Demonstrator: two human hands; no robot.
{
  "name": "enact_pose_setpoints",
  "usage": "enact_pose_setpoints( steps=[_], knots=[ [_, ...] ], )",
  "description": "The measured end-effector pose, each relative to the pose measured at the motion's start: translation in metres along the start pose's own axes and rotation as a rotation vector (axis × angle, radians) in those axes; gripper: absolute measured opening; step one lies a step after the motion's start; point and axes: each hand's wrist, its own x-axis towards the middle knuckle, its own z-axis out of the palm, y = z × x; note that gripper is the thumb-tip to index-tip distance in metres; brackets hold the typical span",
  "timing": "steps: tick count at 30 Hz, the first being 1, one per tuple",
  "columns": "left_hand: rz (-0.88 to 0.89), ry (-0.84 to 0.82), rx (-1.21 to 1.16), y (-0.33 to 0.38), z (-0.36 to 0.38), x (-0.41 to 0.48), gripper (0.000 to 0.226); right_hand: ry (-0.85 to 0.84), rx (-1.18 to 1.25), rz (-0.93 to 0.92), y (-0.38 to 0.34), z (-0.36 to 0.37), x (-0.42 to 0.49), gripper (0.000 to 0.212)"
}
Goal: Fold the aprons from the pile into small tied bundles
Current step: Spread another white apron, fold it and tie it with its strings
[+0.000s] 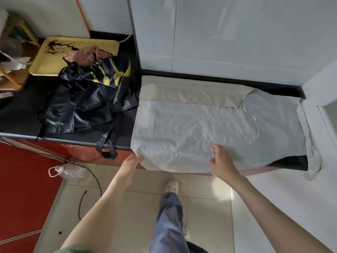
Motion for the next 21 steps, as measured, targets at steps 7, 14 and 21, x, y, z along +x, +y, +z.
enact_pose_setpoints(
  steps=[7, 14, 21],
  knots=[
    [-0.088, -0.244, -0.423, 0.035, 0.020, -0.040, 0.030, -0.229, -0.001, -0.283, -0.059, -0.006, -0.033, 0.087],
    [-0.021, -0.363, -0.687, 0.072, 0.029, -0.076, 0.035, 0.046, -0.078, -0.345, -0.096, 0.026, -0.061, 0.119],
    [0.010, -0.442, -0.968, 0.088, 0.043, -0.102, 0.014, 0.542, -0.101, -0.265, -0.089, 0.034, -0.045, 0.070]
  ],
)
